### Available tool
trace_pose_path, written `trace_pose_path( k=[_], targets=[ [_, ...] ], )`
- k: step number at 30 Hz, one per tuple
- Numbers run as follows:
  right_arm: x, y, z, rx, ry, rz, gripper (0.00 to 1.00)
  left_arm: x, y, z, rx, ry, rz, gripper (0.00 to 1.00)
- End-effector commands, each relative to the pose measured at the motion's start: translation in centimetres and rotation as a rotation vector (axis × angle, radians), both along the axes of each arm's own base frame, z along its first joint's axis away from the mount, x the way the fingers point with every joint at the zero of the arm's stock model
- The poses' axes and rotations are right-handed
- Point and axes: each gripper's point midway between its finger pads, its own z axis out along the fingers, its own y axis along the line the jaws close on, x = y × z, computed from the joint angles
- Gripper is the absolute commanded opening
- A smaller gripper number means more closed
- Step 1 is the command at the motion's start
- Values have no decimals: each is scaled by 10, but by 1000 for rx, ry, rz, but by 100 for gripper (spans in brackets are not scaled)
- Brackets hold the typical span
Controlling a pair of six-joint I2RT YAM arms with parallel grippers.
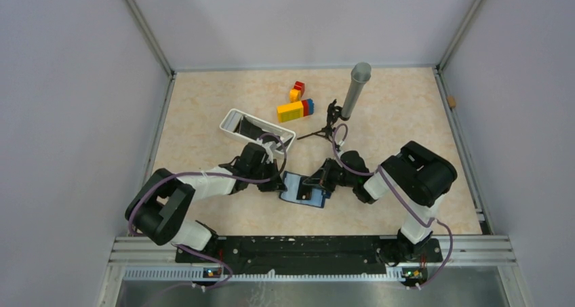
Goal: Put the credit cards into the card holder
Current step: Insert the credit card into the card holder.
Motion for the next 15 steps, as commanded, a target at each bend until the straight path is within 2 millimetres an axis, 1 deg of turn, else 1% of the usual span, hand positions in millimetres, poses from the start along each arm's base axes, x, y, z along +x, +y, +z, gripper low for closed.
trace_pose_path(
  k=[1,3,6,7,15],
  targets=[
    [-10,-14,-38,-131,84,-20,0,-2,1,-8,15,8,-17,0],
    [-16,-16,-39,-137,102,-18,0,0,5,-9,33,8,-1,0],
    [-21,-28,-39,-167,105,-57,0,4,13,-9,53,2,41,0],
    [-23,-33,-42,-192,110,-64,0,4,15,-10,55,2,50,0],
    [-21,-36,-41,-209,96,-82,0,4,16,-9,41,7,51,0]
  ],
)
